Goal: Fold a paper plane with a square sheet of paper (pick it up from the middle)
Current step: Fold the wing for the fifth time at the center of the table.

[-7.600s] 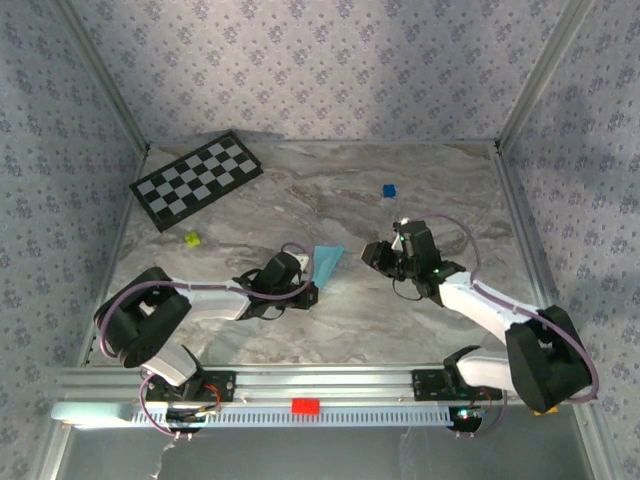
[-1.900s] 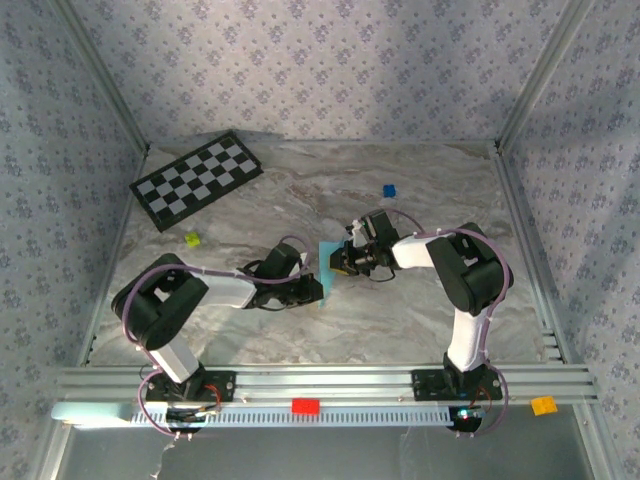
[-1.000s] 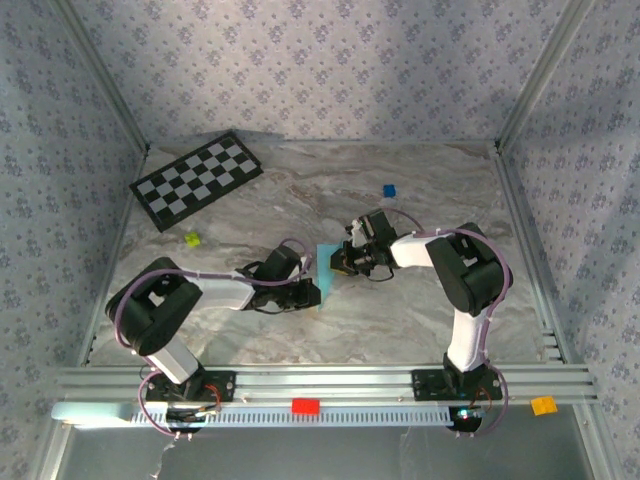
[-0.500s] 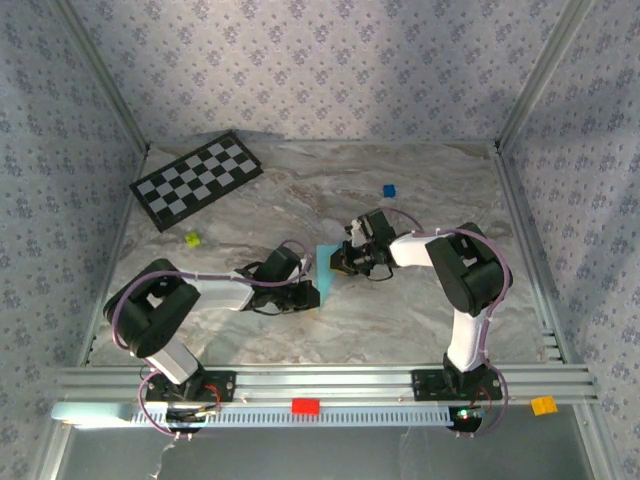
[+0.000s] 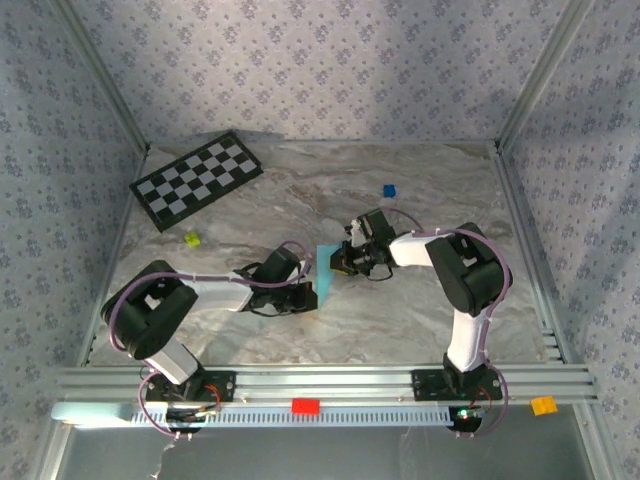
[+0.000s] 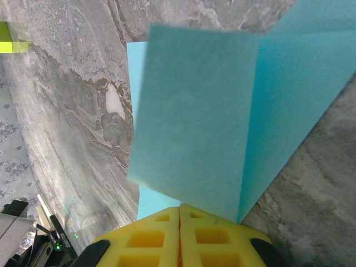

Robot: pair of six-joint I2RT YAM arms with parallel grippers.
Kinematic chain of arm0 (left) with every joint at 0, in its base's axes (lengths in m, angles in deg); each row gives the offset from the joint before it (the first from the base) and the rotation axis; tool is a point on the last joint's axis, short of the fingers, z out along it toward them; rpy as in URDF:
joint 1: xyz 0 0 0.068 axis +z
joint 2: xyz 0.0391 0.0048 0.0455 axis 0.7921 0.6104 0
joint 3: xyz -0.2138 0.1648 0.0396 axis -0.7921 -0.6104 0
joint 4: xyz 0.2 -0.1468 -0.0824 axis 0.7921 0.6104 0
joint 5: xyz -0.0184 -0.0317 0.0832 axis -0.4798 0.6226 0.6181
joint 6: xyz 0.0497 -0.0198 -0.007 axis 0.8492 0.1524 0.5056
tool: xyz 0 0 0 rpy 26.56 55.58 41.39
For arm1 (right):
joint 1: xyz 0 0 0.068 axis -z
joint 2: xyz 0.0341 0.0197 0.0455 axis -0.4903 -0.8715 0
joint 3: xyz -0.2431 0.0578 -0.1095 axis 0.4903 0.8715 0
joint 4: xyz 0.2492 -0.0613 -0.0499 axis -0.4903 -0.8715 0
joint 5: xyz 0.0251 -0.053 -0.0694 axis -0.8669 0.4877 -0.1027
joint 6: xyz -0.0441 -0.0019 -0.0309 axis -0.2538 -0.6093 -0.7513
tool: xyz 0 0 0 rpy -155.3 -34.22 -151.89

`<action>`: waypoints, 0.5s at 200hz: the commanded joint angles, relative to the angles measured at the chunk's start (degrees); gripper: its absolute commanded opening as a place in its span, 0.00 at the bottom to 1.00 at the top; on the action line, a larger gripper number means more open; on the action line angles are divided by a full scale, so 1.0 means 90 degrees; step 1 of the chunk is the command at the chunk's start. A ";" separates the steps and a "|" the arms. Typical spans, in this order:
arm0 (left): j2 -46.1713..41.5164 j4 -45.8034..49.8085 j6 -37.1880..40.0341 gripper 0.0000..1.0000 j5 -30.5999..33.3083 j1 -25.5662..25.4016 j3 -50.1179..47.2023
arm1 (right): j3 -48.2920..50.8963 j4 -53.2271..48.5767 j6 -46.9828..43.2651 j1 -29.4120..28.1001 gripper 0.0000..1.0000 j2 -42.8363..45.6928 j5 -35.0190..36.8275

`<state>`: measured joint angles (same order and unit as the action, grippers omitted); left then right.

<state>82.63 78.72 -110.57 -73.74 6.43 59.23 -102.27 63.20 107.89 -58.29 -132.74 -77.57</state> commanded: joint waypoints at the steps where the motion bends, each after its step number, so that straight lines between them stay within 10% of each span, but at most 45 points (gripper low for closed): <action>1: -0.0040 0.0918 0.0105 0.00 -0.0206 -0.0107 -0.0249 | 0.0064 -0.0733 -0.0171 -0.0096 0.09 -0.0379 0.0539; 100: -0.1649 0.1530 0.0025 0.19 0.0559 -0.0034 -0.0035 | 0.0004 -0.0807 -0.0176 -0.0106 0.09 -0.0368 0.0572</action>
<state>73.82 87.07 -110.81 -72.27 5.75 57.16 -102.90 61.89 107.35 -58.53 -132.81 -76.87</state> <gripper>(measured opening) 0.189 0.087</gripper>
